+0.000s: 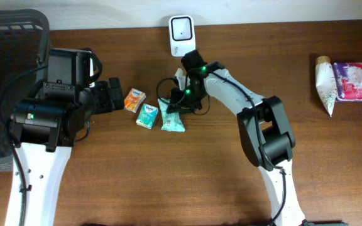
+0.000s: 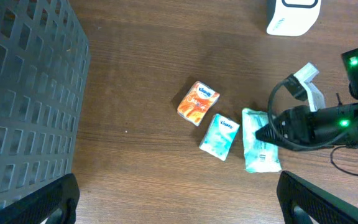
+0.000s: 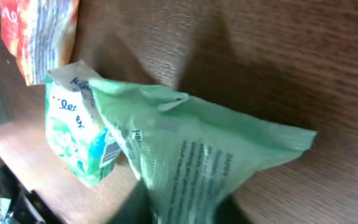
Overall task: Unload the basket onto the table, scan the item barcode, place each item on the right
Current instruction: 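Reach the right gripper to the green wipes pack and grasp it, then lift the green wipes pack toward the scanner with the right gripper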
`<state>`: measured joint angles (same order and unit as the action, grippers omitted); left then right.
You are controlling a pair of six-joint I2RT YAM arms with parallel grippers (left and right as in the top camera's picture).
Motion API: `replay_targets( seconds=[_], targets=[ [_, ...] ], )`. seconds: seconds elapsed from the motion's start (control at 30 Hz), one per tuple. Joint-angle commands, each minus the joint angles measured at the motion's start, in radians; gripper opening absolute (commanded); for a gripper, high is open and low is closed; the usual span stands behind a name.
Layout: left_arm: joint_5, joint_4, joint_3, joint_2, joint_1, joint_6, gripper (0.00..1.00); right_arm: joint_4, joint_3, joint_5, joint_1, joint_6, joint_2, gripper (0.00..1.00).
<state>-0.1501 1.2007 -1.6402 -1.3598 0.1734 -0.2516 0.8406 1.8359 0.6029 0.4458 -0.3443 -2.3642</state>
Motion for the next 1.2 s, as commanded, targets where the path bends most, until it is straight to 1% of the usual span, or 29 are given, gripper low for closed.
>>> replay_targets(
  seconds=[0.0, 0.07, 0.13, 0.23, 0.3, 0.37, 0.5, 0.57, 0.63, 0.67, 0.73, 0.77, 0.83, 0.87, 1.03, 1.17],
  targets=[
    [-0.004, -0.002, -0.008, 0.002, -0.005, -0.006, 0.99, 0.018, -0.016, -0.08, 0.013, -0.013, 0.0, 0.04],
    [-0.004, -0.002, -0.008, 0.002, -0.005, -0.006, 0.99, 0.049, -0.001, -0.08, 0.01, -0.013, 0.002, 0.04],
    [-0.004, -0.002, -0.008, 0.002, -0.005, -0.006, 0.99, 0.13, 0.049, -0.105, 0.005, -0.012, 0.018, 0.04],
    [-0.004, -0.002, -0.008, 0.002, -0.005, -0.006, 0.99, 0.239, 0.09, -0.227, 0.015, -0.021, 0.067, 0.04],
    [-0.004, -0.002, -0.008, 0.002, -0.005, -0.006, 0.99, 0.3, 0.094, -0.3, 0.033, -0.085, 0.115, 0.04],
    [-0.004, -0.002, -0.008, 0.002, -0.005, -0.006, 0.99, 0.329, 0.094, -0.329, 0.041, -0.11, 0.167, 0.04],
    [-0.004, -0.002, -0.008, 0.002, -0.005, -0.006, 0.99, 0.36, 0.094, -0.324, 0.037, -0.135, 0.288, 0.04],
    [-0.004, -0.002, -0.008, 0.002, -0.005, -0.006, 0.99, 0.365, 0.094, -0.306, 0.038, -0.137, 0.332, 0.04],
    [-0.004, -0.002, -0.008, 0.002, -0.005, -0.006, 0.99, 0.365, 0.094, -0.229, 0.035, -0.154, 0.37, 0.04],
    [-0.004, -0.002, -0.008, 0.002, -0.005, -0.006, 0.99, 0.368, 0.094, -0.206, 0.03, -0.178, 0.377, 0.04],
    [-0.004, -0.002, -0.008, 0.002, -0.005, -0.006, 0.99, 0.381, 0.094, -0.187, 0.011, -0.269, 0.378, 0.04],
    [-0.004, -0.002, -0.008, 0.002, -0.005, -0.006, 0.99, 0.383, 0.094, -0.185, 0.005, -0.278, 0.378, 0.04],
    [-0.004, -0.002, -0.008, 0.002, -0.005, -0.006, 0.99, 0.383, 0.095, -0.151, -0.002, -0.278, 0.378, 0.04],
    [-0.004, -0.002, -0.008, 0.002, -0.005, -0.006, 0.99, 0.379, 0.095, -0.094, -0.01, -0.278, 0.379, 0.04],
    [-0.004, -0.002, -0.008, 0.002, -0.005, -0.006, 0.99, 0.329, 0.095, -0.017, -0.018, -0.278, 0.423, 0.04],
    [-0.004, -0.002, -0.008, 0.002, -0.005, -0.006, 0.99, 0.273, 0.095, -0.08, -0.017, -0.251, 0.518, 0.04]
  ],
)
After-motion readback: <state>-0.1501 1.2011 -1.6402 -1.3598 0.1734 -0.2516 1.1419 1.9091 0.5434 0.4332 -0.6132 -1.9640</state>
